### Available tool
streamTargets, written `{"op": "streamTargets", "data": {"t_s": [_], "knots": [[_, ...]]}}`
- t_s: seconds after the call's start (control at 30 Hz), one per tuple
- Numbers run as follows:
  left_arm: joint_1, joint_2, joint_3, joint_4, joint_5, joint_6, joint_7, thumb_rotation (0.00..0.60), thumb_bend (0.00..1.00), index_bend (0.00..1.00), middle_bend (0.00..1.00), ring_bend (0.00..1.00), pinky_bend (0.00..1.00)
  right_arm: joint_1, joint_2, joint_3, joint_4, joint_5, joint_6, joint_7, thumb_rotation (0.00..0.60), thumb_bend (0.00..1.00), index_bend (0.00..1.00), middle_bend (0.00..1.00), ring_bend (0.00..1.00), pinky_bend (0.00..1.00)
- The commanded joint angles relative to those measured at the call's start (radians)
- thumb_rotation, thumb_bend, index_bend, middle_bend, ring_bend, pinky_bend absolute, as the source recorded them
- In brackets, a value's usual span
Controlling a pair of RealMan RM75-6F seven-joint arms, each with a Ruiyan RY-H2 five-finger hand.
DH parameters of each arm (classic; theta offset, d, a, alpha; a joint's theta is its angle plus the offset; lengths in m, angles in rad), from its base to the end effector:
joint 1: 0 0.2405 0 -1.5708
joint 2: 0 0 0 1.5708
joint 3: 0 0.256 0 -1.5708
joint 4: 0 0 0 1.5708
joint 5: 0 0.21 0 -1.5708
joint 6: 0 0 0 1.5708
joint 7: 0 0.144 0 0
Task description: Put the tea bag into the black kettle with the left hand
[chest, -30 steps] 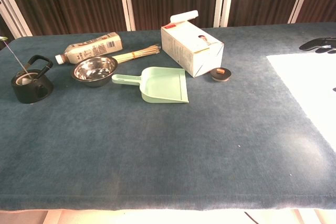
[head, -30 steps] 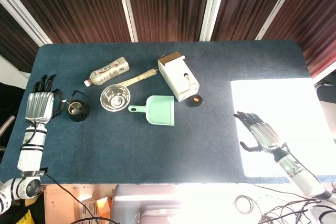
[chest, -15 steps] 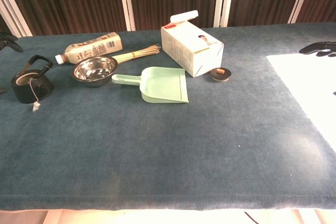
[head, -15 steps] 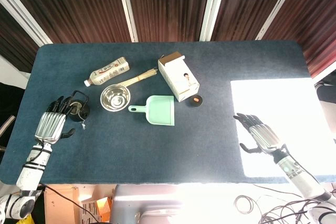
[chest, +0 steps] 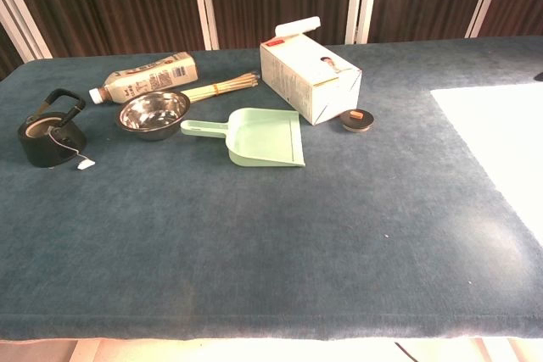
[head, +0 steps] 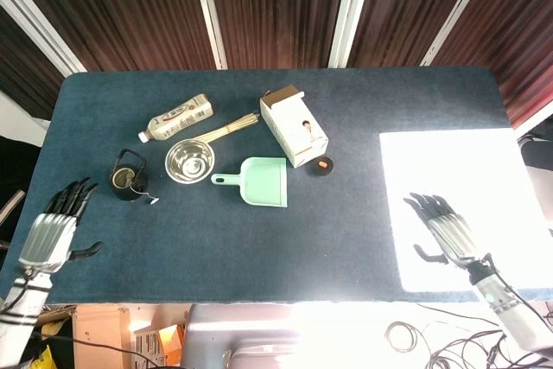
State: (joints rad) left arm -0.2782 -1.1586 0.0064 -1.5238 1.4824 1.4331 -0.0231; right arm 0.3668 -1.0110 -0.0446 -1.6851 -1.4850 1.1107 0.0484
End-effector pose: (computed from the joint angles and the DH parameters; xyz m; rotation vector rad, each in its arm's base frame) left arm -0.2960 0.2308 0.1418 -1.5386 -0.8392 -0.9494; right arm -0.2830 -0.2333 0.1294 1.7751 -1.0555 0.7523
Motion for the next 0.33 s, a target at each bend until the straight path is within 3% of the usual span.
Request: {"op": "streamTargets", "data": {"t_s": [0.03,0.17,0.33], "knots": [[0.133,0.022,0.085,-0.009,0.085,0.131,-0.083,0.6,0.03,0.01,0.0,0.0,0.13,-0.152,0.011,-0.048,-0.026,-0.011,0.199,-0.128,0.6,0.33,0.0,0.0,0.0,0.0],[0.133,0.025,0.117,0.016,0.148,0.114,-0.107,0.6,0.03,0.01,0.0,0.0,0.13,-0.205,-0.021,-0.049,0.037,-0.034,0.275,-0.024,0.6,0.33,0.0,0.0,0.0,0.0],[0.141,0.018,0.109,0.026,0.179,0.136,-0.088,0.6,0.03,0.01,0.0,0.0,0.12,-0.229,-0.029,-0.035,0.085,-0.059,0.326,0.0,0.6,0.33,0.0,0.0,0.0,0.0]]}}
